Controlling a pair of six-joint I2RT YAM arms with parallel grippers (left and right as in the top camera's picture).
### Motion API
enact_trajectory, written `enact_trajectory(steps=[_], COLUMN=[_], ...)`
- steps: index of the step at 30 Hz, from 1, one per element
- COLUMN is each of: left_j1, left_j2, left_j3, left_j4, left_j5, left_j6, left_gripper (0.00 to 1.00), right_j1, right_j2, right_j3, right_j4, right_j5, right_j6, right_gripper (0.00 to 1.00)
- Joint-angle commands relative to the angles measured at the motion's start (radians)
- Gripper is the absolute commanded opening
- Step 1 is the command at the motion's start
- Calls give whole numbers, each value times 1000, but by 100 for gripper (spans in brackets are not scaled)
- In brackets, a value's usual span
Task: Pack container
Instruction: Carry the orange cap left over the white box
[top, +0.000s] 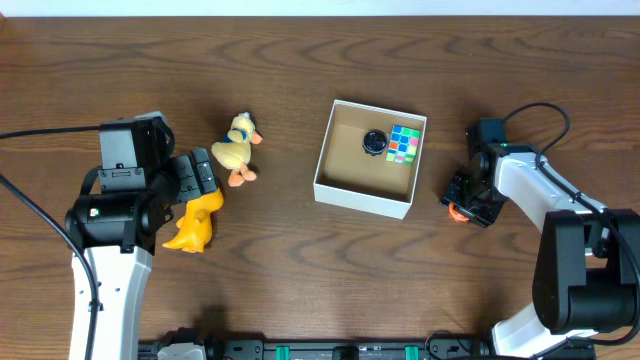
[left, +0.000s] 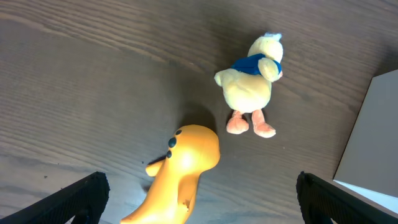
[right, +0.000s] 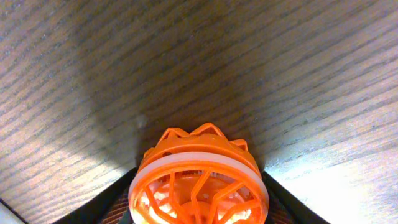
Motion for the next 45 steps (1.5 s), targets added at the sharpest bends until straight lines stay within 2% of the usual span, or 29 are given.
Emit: enact_trajectory(steps=[1, 8, 13, 21, 27, 35, 45], left_j1=[-2, -2, -2, -2, -2, -2, -2], left_j2=[0, 0, 0, 0, 0, 0, 0], left_j3=[17, 17, 17, 17, 17, 17, 17], left_j4=[-3, -2, -2, -2, -3, -3, -3], left_j5=[-11, -11, -11, -11, -11, -11, -11], left_j6=[8, 8, 8, 8, 8, 8, 8], left_gripper=[98, 98, 98, 98, 98, 98, 98], right_j1=[5, 5, 13, 95, 220, 332, 394], right_j2=[23, 23, 14, -22, -22, 9, 175], right_j3=[-6, -4, 66, 401, 607, 616, 580], right_j4=[10, 11, -35, -237, -271, -271, -274], right_j5=[-26, -22, -17, 102, 102, 100, 38], right_j6=[6, 6, -43, -154, -247, -278, -309], right_gripper=[50, 44, 29, 29, 30, 31, 31])
